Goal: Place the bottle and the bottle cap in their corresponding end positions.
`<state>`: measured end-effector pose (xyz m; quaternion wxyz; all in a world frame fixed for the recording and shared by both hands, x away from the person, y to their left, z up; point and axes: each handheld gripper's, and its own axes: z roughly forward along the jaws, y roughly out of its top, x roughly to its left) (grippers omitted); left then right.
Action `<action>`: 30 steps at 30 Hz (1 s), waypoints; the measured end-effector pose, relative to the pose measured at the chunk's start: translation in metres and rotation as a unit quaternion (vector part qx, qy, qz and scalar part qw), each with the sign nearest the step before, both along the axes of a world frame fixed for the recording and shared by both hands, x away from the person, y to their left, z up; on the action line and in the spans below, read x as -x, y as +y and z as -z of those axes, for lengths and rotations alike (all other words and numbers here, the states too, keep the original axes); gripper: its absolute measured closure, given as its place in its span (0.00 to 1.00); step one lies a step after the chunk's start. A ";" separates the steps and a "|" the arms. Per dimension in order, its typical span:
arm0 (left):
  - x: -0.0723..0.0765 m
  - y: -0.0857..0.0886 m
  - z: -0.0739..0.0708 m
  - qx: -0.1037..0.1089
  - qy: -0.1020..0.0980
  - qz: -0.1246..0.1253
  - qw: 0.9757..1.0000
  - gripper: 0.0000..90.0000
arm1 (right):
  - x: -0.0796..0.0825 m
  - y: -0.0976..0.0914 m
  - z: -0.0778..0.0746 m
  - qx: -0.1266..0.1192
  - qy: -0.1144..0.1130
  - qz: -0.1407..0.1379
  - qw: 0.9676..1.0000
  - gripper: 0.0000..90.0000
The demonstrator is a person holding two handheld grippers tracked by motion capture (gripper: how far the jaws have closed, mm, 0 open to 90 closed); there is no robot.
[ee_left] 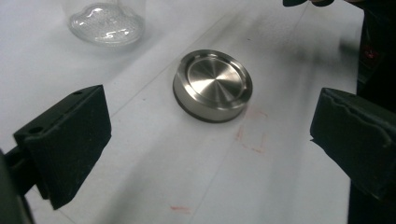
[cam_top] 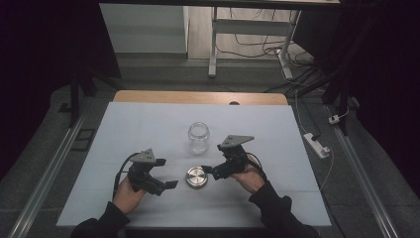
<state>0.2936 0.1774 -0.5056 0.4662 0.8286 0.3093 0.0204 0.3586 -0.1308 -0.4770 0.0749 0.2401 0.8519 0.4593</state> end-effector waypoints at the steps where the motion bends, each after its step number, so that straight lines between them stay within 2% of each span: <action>1: 0.002 0.001 0.000 -0.001 0.000 0.000 1.000 0.00 | 0.001 -0.002 0.000 0.000 0.000 0.000 1.000 0.00; 14: 0.022 0.019 -0.004 -0.012 -0.012 -0.026 1.000 0.00 | 0.024 -0.027 -0.005 -0.004 -0.017 0.010 1.000 0.00; 19: 0.030 0.024 -0.004 -0.019 -0.016 -0.036 0.999 0.00 | 0.034 -0.038 -0.002 0.003 -0.024 0.018 1.000 0.00; 30: 0.046 0.043 -0.004 -0.010 -0.015 -0.059 0.998 0.00 | 0.045 -0.065 0.000 0.005 -0.024 0.039 0.999 0.00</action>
